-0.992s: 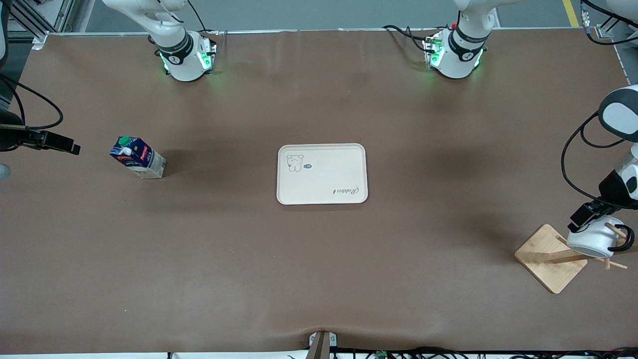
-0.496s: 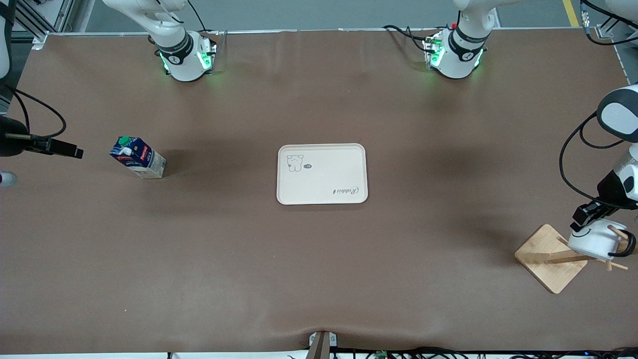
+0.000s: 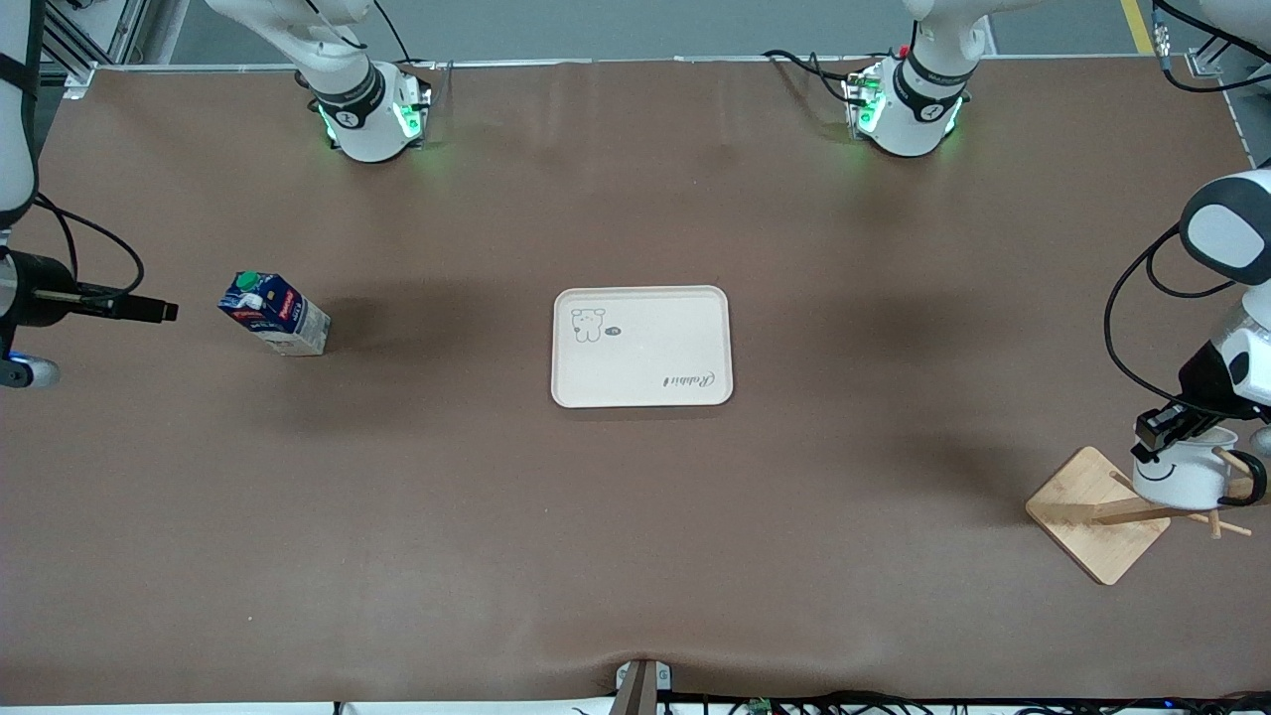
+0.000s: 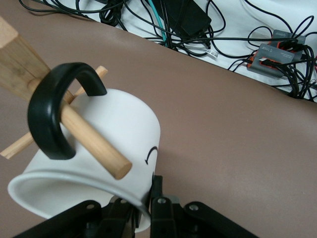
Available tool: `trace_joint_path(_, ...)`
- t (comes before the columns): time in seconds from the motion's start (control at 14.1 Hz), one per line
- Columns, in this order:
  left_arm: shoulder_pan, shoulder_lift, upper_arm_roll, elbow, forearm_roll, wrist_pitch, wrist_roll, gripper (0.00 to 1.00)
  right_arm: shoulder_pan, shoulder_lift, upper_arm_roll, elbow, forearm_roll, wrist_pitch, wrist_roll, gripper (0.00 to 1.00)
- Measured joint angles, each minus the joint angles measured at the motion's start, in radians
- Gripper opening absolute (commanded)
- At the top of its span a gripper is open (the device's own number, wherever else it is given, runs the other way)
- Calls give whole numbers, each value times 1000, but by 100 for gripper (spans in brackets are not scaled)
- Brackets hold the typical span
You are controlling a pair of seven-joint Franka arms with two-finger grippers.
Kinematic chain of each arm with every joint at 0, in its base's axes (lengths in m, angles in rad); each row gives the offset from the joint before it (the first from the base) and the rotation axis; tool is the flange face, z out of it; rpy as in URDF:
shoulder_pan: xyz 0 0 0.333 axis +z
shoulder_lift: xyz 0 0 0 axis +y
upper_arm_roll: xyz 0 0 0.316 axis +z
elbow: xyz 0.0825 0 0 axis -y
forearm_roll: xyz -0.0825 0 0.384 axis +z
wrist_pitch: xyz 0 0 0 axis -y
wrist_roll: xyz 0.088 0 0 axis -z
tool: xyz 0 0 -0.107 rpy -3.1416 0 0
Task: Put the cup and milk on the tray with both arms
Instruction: 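Grasp the mug rim with the left gripper while the right gripper grasps the milk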
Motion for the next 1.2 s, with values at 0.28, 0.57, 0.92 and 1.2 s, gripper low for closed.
trace_joint_path(0.28,0,-1,-5,1,0,-11,0,0,-6,16,-1,-16,1,0,0,100)
trace_joint_path(0.57,0,-19,-20,12,0,-80,0,0,-6,15,-1,23,1,-5,19,100)
trace_joint_path(0.92,0,-48,-27,21,0,-171,-2,0,-2,17,10,-8,1,-49,60,100)
trace_joint_path(1.2,0,-71,-37,41,0,-259,-20,0,-1,-5,12,-151,1,111,56,100)
